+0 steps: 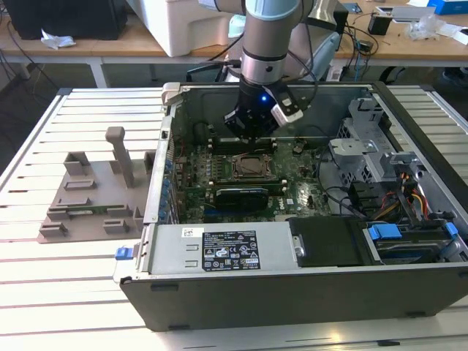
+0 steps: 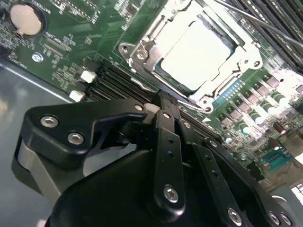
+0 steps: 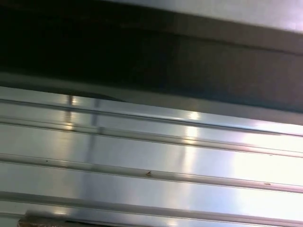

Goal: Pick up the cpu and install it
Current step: 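Install the first cpu locking lever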

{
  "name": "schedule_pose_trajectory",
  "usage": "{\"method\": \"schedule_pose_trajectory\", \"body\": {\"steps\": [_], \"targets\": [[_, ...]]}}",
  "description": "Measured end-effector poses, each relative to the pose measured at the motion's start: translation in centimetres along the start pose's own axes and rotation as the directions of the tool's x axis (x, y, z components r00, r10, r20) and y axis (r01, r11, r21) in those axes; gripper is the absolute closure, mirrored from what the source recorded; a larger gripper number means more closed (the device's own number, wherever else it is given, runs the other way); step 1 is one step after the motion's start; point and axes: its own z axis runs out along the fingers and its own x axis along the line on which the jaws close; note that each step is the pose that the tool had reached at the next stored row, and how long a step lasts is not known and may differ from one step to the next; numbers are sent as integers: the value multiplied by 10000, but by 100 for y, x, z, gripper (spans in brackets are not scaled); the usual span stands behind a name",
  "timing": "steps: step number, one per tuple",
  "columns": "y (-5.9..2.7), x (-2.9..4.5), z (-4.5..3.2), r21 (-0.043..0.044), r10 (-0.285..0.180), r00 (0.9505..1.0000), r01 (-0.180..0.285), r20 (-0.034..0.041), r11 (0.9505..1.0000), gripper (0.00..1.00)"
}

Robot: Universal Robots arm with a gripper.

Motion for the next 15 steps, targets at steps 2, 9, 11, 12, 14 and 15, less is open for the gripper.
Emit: {"method": "schedule_pose_trajectory", "body": {"steps": [2,9,11,12,14,15], "targets": [[-5,-39,12,-5,113,9999,-113,2,9999,89],[-17,-118,49,-17,356,9994,-356,5,9994,89],[-21,-132,60,-19,419,9991,-419,4,9991,89],[-23,-137,63,-17,438,9990,-438,1,9990,89],[-28,-148,71,-16,468,9989,-468,2,9989,89],[-32,-153,76,-18,482,9988,-482,3,9988,89]]}}
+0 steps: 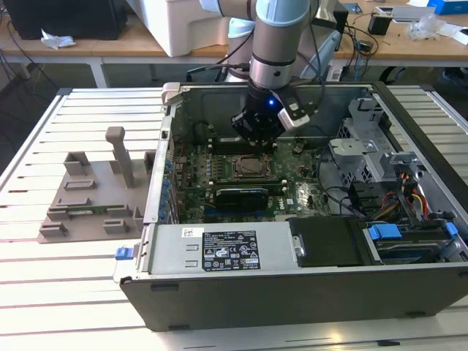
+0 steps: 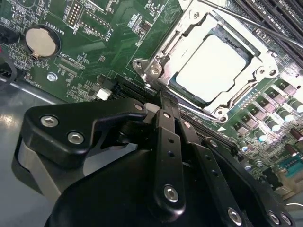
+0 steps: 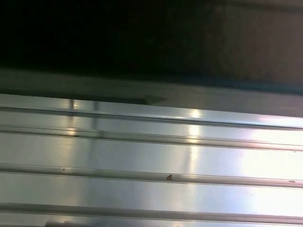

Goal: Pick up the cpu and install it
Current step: 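Install the first cpu locking lever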

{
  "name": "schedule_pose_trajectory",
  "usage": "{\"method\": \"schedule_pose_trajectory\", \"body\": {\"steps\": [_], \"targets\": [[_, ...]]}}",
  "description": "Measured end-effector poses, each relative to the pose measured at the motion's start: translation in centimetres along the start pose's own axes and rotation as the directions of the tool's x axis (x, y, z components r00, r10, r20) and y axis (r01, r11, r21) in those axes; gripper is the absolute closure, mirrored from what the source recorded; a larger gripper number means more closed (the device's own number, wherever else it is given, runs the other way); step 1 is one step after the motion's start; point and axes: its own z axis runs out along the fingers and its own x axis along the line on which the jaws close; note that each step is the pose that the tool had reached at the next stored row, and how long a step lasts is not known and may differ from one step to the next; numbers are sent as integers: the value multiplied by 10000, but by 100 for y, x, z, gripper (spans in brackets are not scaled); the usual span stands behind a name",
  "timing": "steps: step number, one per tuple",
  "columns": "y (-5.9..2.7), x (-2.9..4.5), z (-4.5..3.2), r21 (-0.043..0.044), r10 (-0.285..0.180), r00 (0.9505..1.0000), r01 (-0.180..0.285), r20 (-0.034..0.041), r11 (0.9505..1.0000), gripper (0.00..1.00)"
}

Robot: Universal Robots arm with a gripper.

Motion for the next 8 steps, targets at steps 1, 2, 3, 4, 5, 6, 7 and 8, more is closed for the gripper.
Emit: {"method": "schedule_pose_trajectory", "body": {"steps": [1,2,3,4,5,6,7,8], "targets": [[-4,-3,4,-4,10,10000,-10,3,10000,89],[-14,-4,2,14,17,10000,-17,6,10000,89],[-20,-6,8,-18,17,10000,-17,18,10000,89],[-25,-7,11,-18,22,10000,-22,10,10000,89],[-30,-7,10,-15,24,10000,-24,8,10000,89],[-34,-7,10,-12,24,10000,-24,7,10000,89],[-35,-7,9,-9,26,10000,-26,6,10000,89],[-31,-9,10,2,28,10000,-28,2,10000,89]]}}
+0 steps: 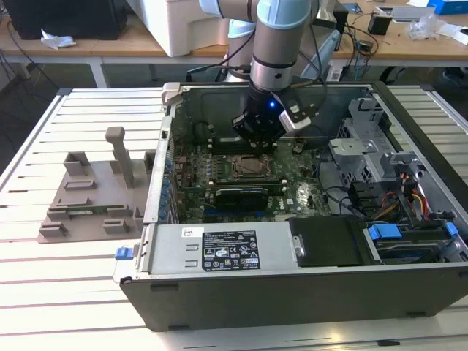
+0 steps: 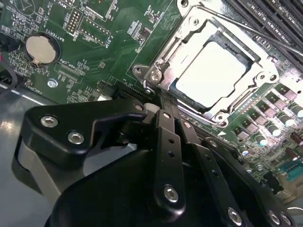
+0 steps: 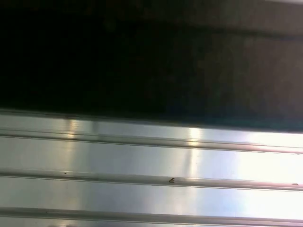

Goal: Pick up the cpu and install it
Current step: 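Install the first cpu locking lever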

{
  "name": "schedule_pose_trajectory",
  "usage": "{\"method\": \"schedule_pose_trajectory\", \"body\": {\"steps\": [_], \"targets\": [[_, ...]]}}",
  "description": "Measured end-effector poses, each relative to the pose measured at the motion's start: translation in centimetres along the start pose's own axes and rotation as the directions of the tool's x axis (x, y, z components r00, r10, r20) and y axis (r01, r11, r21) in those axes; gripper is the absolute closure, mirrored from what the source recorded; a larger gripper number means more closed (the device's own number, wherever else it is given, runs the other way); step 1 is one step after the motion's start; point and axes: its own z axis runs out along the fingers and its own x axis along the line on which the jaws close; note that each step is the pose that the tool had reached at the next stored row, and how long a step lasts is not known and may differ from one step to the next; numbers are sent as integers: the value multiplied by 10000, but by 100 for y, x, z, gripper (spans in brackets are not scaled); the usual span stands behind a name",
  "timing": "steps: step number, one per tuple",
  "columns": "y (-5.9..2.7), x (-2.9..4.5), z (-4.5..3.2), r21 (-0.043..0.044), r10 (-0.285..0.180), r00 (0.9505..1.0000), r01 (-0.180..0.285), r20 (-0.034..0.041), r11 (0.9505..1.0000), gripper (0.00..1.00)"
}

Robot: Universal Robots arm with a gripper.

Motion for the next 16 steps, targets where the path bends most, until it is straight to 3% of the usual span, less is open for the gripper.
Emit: {"method": "schedule_pose_trajectory", "body": {"steps": [4,10,16], "targets": [[46,-5,5,-9,-3,10000,3,4,10000,89],[35,1,-100,-9,-4,10000,4,5,10000,89],[-156,14,-106,-7,-3,10000,3,4,10000,89]]}}
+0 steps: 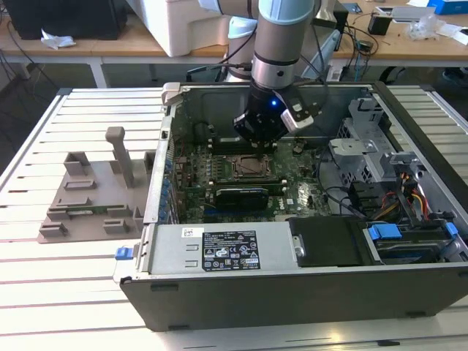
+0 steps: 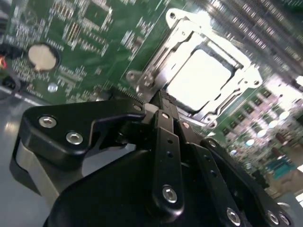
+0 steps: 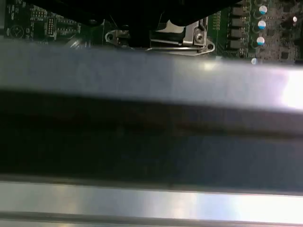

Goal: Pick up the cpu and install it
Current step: 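Install the first cpu locking lever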

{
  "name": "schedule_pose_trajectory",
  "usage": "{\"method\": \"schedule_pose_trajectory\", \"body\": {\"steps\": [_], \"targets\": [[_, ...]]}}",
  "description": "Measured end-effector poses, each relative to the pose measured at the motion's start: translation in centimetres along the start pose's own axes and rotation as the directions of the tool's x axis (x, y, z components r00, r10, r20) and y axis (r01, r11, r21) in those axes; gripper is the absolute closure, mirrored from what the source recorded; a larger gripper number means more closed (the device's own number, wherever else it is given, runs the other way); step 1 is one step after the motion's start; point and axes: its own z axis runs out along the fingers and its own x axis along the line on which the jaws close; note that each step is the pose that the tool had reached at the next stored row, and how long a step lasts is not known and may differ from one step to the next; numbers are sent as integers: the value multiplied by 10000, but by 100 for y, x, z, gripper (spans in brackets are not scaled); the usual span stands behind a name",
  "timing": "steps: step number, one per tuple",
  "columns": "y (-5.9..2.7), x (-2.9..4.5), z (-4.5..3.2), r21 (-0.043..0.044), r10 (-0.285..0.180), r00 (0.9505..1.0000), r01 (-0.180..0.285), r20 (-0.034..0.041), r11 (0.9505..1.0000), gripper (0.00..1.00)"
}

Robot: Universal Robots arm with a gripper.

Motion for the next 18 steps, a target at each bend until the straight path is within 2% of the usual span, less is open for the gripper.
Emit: {"method": "schedule_pose_trajectory", "body": {"steps": [3,5,8,12,18], "targets": [[-108,7,-3,1,0,10000,0,0,10000,89],[-217,15,-5,0,0,10000,0,-1,10000,89],[-296,20,-6,-1,-1,10000,1,0,10000,89],[-328,23,-16,2,1,10000,-1,-1,10000,89],[-326,27,-103,1,0,10000,0,0,10000,89]]}}
